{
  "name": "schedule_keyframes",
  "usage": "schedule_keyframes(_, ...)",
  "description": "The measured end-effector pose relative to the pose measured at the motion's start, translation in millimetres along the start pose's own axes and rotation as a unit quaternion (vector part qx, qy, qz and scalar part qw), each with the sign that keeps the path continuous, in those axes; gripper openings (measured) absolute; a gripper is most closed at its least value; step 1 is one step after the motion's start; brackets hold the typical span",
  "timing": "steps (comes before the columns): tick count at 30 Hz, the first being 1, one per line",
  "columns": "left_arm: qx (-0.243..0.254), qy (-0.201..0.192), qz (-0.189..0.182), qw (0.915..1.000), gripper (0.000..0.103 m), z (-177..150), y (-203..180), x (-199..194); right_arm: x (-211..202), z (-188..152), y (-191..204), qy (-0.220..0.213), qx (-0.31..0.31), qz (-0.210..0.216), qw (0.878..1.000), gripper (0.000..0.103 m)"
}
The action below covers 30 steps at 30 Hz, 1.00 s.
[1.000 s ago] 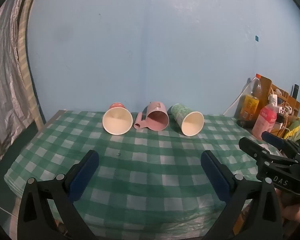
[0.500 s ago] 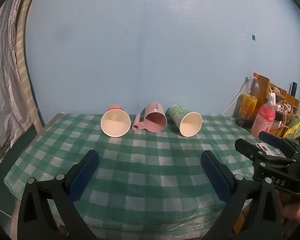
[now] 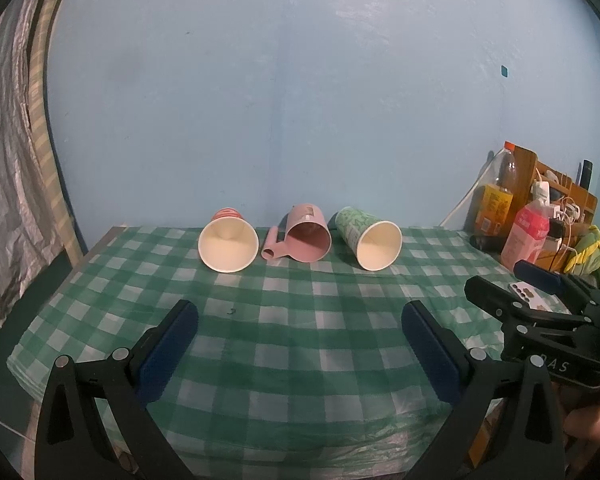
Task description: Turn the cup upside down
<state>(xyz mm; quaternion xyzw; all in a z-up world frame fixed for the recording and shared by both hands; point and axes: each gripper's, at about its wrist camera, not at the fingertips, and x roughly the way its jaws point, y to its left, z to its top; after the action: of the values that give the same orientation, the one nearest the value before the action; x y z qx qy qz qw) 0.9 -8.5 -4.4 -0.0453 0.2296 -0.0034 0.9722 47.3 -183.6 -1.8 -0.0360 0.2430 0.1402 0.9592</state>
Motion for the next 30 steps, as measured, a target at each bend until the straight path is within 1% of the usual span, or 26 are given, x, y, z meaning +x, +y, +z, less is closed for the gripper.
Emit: schedule_keyframes(30,0.001,0.000,0.001,1.0000,0.103,-0.5,-0.2,0.1,1.7,-2.7,1.5,0.001,-0.001,0.002,1.000,0.088)
